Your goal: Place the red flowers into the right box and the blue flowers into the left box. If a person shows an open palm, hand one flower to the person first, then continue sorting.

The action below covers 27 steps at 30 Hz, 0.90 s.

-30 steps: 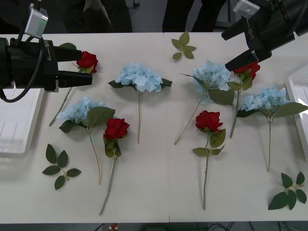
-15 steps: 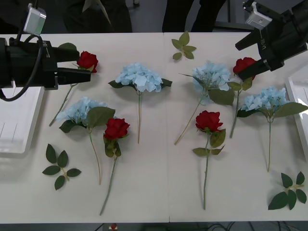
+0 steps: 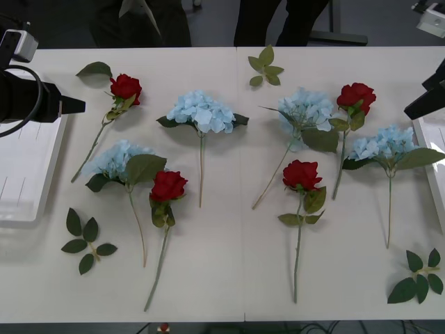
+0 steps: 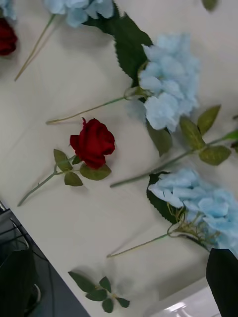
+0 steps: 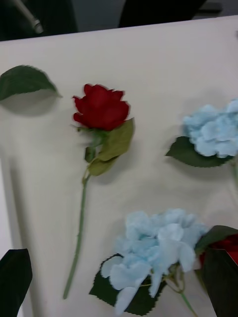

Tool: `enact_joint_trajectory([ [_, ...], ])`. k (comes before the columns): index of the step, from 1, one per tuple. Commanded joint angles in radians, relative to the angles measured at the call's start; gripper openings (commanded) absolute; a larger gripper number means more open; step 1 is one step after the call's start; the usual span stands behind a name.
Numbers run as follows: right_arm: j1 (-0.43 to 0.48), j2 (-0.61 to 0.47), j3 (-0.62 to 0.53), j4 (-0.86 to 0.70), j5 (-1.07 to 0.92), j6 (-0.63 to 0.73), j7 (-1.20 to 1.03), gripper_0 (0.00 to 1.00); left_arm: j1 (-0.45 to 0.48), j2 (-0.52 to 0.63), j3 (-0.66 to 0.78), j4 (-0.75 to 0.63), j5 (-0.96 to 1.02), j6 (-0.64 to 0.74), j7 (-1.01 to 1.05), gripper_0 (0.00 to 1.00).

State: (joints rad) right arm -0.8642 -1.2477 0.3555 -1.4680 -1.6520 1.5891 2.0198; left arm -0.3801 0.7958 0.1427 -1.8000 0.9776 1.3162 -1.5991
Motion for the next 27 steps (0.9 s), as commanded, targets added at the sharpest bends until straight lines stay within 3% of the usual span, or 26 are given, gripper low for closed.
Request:
enact_joint_trajectory([
  [1,0.177,-0.078,-0.127,-0.02,0.046,-0.052,-0.046,1.0,-0.108,-0.023,-0.028,0.122,-0.089,-0.011,-0.039,1.0],
  [7,0.525,-0.079,-0.377,-0.087,0.143,-0.155,-0.043,1.0,-0.221,-0.09,-0.072,0.291,-0.229,-0.038,-0.048,1.0],
  [13,0.734,-0.019,-0.53,-0.187,0.235,-0.21,-0.058,1.0,-0.298,-0.141,-0.137,0.459,-0.324,-0.156,-0.053,1.0],
  [17,0.78,0.036,-0.569,-0.201,0.261,-0.215,-0.07,1.0,-0.329,-0.161,-0.196,0.561,-0.367,-0.25,-0.059,1.0],
  [27,0.781,0.197,-0.569,-0.221,0.462,-0.23,-0.095,1.0,-0.349,-0.227,-0.299,0.755,-0.407,-0.422,-0.082,1.0],
])
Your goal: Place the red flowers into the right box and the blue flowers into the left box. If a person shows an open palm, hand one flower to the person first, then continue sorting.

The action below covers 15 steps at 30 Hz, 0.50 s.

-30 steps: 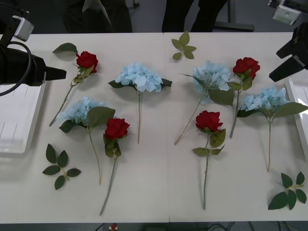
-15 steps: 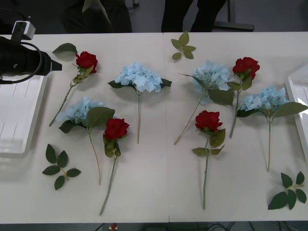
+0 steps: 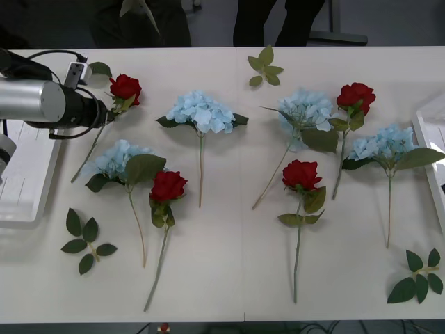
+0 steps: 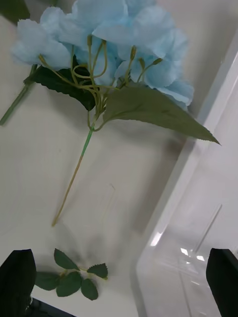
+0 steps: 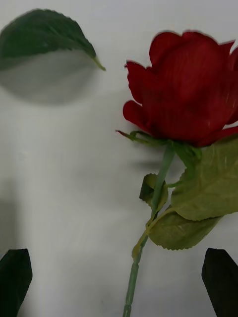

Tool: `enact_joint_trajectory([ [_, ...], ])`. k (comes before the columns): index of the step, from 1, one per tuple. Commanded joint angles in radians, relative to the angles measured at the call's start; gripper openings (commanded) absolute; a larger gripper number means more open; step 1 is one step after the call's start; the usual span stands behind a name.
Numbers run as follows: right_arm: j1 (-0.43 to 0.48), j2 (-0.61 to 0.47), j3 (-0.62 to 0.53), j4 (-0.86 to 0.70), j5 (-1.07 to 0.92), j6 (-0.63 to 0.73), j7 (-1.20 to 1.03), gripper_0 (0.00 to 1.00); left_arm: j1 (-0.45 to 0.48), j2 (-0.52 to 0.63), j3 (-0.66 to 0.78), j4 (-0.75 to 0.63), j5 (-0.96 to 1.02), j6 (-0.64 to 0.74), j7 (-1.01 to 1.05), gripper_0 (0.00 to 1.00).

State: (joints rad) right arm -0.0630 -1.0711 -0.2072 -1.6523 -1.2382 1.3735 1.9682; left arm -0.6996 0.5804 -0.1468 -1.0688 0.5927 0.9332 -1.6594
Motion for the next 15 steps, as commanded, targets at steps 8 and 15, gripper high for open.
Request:
enact_joint_trajectory([
  [8,-0.035,0.085,0.04,-0.043,0.161,-0.051,-0.075,1.0,-0.029,-0.048,-0.031,0.087,-0.057,-0.051,-0.033,1.0],
  [15,-0.081,0.126,0.123,-0.043,0.266,-0.08,-0.183,1.0,-0.024,-0.062,-0.063,0.116,-0.088,-0.059,-0.031,0.29],
])
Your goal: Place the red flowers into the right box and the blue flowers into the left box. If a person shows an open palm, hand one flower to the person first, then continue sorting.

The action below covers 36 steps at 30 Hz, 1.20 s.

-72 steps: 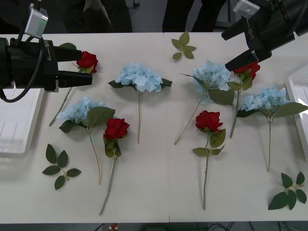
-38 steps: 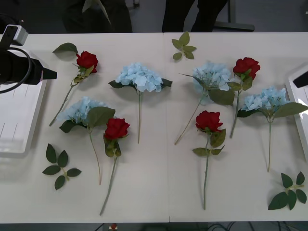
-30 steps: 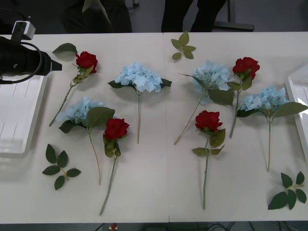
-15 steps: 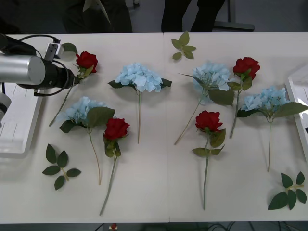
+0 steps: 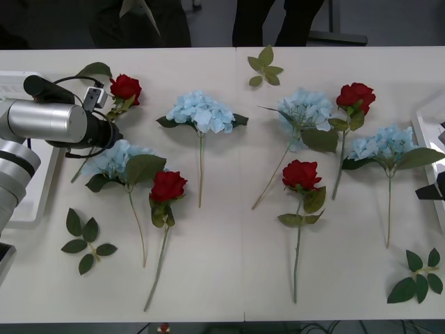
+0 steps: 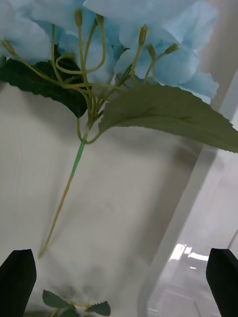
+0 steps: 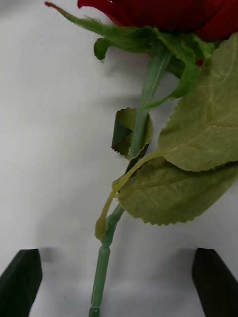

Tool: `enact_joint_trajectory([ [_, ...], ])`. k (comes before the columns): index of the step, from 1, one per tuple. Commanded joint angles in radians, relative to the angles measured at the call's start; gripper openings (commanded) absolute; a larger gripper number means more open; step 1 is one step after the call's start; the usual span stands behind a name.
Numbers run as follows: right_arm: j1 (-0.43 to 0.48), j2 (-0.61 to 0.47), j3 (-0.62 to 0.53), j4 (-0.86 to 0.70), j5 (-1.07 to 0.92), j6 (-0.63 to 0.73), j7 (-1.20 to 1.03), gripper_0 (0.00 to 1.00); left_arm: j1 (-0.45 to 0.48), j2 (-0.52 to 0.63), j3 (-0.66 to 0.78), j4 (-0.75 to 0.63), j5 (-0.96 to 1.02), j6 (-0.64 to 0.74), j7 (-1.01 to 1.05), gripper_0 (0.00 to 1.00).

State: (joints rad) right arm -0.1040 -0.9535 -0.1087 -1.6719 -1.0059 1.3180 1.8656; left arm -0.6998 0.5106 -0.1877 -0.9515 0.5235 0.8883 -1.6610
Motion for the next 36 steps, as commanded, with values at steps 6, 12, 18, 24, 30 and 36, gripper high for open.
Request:
enact_joint_trajectory([
  [6,-0.075,0.055,0.069,-0.023,0.115,-0.034,-0.148,1.0,-0.02,0.002,-0.024,-0.001,-0.042,-0.019,-0.028,0.0],
  [12,-0.089,0.095,0.077,-0.009,0.179,-0.016,-0.16,1.0,-0.02,0.002,-0.018,-0.018,-0.037,-0.017,-0.025,0.0],
  [18,-0.12,0.121,0.132,0.075,0.237,-0.065,-0.172,1.0,-0.02,0.0,0.036,-0.124,-0.033,0.083,-0.022,0.0],
  [24,-0.148,0.147,0.169,0.132,0.263,-0.1,-0.194,1.0,-0.021,-0.001,0.117,-0.311,-0.02,0.279,-0.013,0.0],
  [30,-0.155,0.18,0.169,0.133,0.317,-0.082,-0.214,1.0,-0.02,0.002,0.195,-0.48,0.027,0.436,-0.031,0.0],
  [36,-0.177,0.205,0.185,0.169,0.346,-0.077,-0.235,0.76,-0.017,0.012,0.312,-0.567,0.311,0.52,-0.12,0.0],
])
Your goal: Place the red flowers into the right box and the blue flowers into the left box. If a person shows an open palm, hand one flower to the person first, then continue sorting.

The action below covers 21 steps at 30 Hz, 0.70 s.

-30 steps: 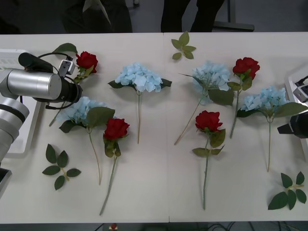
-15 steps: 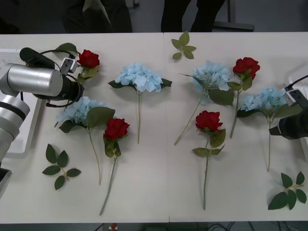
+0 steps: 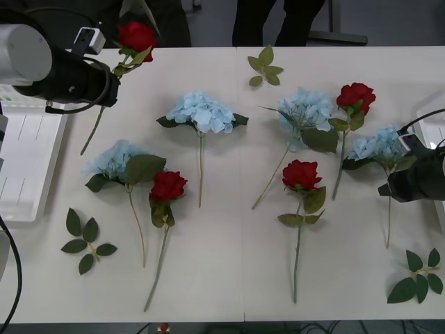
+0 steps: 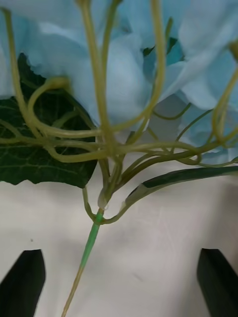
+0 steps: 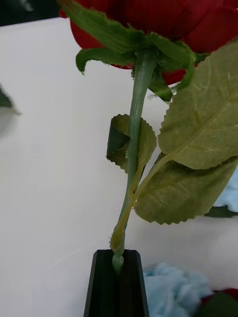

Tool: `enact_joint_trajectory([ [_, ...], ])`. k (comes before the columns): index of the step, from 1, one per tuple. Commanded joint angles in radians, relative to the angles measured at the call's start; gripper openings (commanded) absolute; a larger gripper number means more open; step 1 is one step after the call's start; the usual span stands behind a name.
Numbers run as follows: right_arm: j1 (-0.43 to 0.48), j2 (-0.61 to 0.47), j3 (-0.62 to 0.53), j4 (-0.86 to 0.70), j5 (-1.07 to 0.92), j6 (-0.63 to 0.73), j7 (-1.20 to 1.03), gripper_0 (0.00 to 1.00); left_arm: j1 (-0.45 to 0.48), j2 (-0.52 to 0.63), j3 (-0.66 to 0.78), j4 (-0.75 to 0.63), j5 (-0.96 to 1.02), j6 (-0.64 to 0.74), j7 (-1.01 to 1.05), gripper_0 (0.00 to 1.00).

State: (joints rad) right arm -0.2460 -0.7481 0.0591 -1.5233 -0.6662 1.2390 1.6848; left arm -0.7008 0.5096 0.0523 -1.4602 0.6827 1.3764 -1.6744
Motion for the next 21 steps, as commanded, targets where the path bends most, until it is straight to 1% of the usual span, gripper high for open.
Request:
enact_joint_trajectory([
  [1,-0.044,0.004,0.024,0.04,0.007,-0.007,-0.056,0.71,-0.008,0.02,0.095,-0.058,0.241,0.032,-0.128,0.0],
  [3,-0.052,0.006,0.038,0.058,0.007,-0.026,-0.054,0.69,0.004,0.027,0.119,-0.058,0.35,0.027,-0.156,0.0],
  [4,-0.055,0.006,0.051,0.069,0.005,-0.046,-0.057,0.61,0.02,0.041,0.135,-0.058,0.457,0.015,-0.186,0.0],
  [6,-0.055,0.006,0.056,0.072,0.004,-0.053,-0.063,0.5,0.043,0.055,0.138,-0.058,0.583,-0.003,-0.219,0.0],
  [7,-0.056,0.006,0.056,0.072,0.002,-0.052,-0.066,0.39,0.06,0.061,0.138,-0.058,0.664,-0.022,-0.242,0.0],
  [8,-0.058,0.006,0.056,0.072,0.0,-0.046,-0.068,0.31,0.075,0.064,0.138,-0.058,0.729,-0.036,-0.258,0.0],
  [11,-0.061,0.006,0.057,0.072,0.0,-0.036,-0.074,0.16,0.116,0.064,0.135,-0.065,0.911,-0.076,-0.306,0.0],
  [12,-0.062,0.006,0.056,0.072,0.0,-0.036,-0.076,0.0,0.136,0.066,0.127,-0.077,0.982,-0.092,-0.324,0.0],
  [14,-0.062,0.006,0.056,0.072,-0.001,-0.033,-0.077,0.0,0.172,0.067,0.109,-0.114,1.066,-0.129,-0.334,0.0],
  [17,-0.067,0.006,0.054,0.072,-0.007,-0.027,-0.079,0.0,0.238,0.076,0.05,-0.213,1.172,-0.235,-0.332,0.0],
  [21,-0.072,0.006,0.045,0.071,-0.015,-0.023,-0.079,0.0,0.316,0.092,-0.052,-0.35,1.246,-0.424,-0.327,0.0],
])
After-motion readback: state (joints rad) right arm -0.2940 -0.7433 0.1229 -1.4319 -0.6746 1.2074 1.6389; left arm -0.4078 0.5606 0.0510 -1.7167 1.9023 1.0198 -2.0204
